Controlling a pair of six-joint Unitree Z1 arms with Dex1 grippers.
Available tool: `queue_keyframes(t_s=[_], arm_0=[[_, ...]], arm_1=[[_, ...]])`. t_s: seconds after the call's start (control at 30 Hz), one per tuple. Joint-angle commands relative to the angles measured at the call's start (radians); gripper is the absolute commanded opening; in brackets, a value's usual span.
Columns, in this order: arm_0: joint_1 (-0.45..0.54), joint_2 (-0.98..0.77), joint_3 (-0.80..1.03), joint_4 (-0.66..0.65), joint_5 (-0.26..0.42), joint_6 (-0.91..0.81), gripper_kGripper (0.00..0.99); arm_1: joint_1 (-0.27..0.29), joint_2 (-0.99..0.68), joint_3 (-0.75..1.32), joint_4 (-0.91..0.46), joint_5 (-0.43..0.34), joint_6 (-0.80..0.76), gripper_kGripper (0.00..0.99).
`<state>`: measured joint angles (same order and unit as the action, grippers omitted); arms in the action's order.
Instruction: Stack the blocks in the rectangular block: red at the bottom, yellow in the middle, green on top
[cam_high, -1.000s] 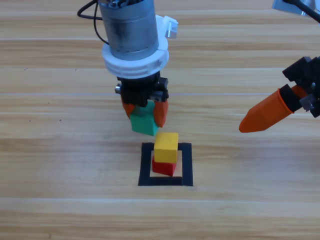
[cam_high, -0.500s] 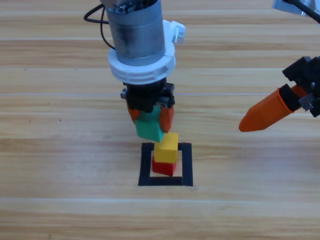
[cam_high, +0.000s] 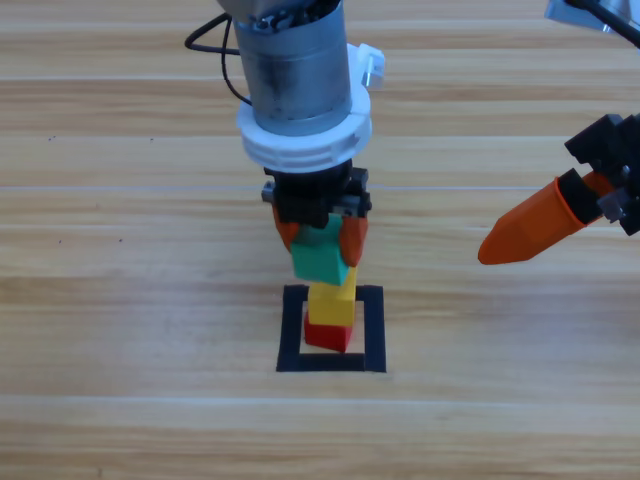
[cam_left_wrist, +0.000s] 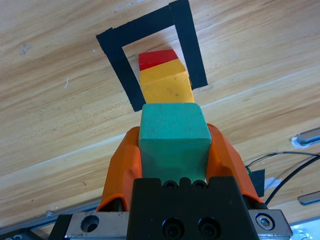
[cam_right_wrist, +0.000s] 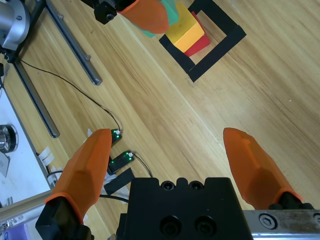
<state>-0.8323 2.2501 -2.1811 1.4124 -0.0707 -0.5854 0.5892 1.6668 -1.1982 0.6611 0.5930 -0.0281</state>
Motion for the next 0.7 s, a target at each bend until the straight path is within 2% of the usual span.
queue_keyframes(t_s=[0.03, 0.7], arm_0=[[-0.021, 0.069, -0.005, 0.01, -0.012, -0.027, 0.0], [-0.03, 0.069, -0.034, 0.01, -0.012, -0.136, 0.0]], arm_1=[[-0.023, -0.021, 0.032, -0.032, -0.015, 0.011, 0.99], [-0.023, -0.021, 0.032, -0.032, -0.015, 0.011, 0.99]])
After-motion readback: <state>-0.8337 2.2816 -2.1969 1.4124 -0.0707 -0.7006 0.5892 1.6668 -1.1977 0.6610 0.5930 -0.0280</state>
